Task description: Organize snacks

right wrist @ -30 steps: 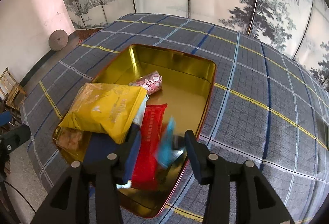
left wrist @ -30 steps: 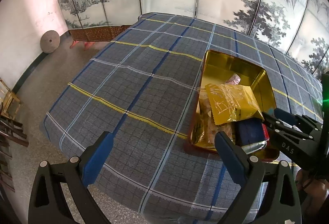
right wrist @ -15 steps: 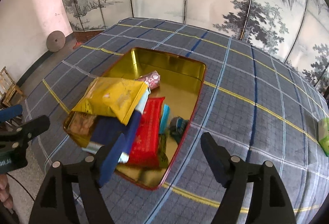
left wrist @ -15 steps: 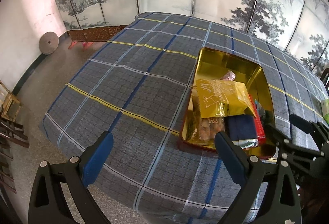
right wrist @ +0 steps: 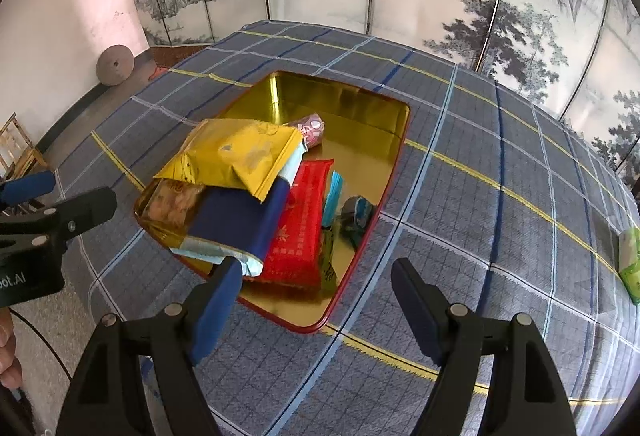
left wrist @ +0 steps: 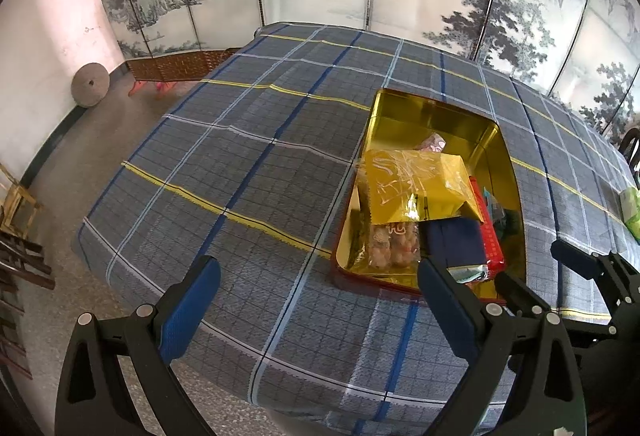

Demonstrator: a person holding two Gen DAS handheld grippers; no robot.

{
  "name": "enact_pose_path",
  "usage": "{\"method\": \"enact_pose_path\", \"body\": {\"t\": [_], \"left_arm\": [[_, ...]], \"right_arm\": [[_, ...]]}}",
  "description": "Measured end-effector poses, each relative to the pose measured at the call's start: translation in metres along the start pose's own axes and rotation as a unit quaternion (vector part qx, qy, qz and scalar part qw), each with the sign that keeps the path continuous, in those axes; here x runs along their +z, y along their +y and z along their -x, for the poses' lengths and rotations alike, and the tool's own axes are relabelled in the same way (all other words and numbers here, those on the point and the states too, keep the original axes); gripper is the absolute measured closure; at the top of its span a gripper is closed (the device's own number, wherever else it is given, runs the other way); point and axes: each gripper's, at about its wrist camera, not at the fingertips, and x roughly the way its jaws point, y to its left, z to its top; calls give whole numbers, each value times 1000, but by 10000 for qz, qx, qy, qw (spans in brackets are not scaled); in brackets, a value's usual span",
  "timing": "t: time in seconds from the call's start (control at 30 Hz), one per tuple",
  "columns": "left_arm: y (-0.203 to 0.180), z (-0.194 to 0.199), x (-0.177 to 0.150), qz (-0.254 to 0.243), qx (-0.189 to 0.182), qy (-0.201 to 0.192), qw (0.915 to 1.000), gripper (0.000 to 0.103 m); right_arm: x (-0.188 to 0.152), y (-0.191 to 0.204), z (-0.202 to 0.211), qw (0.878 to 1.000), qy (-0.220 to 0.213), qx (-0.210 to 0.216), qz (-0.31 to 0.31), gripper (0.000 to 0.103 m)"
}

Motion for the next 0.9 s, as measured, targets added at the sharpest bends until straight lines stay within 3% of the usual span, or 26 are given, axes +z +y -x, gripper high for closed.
{"method": "enact_pose_path", "body": {"t": [0.9], "left_arm": [[-9,0,-2,-167,-166,20,9997,5]], "right_arm": [[-1,3,-2,9999,100,48,62,24]]}}
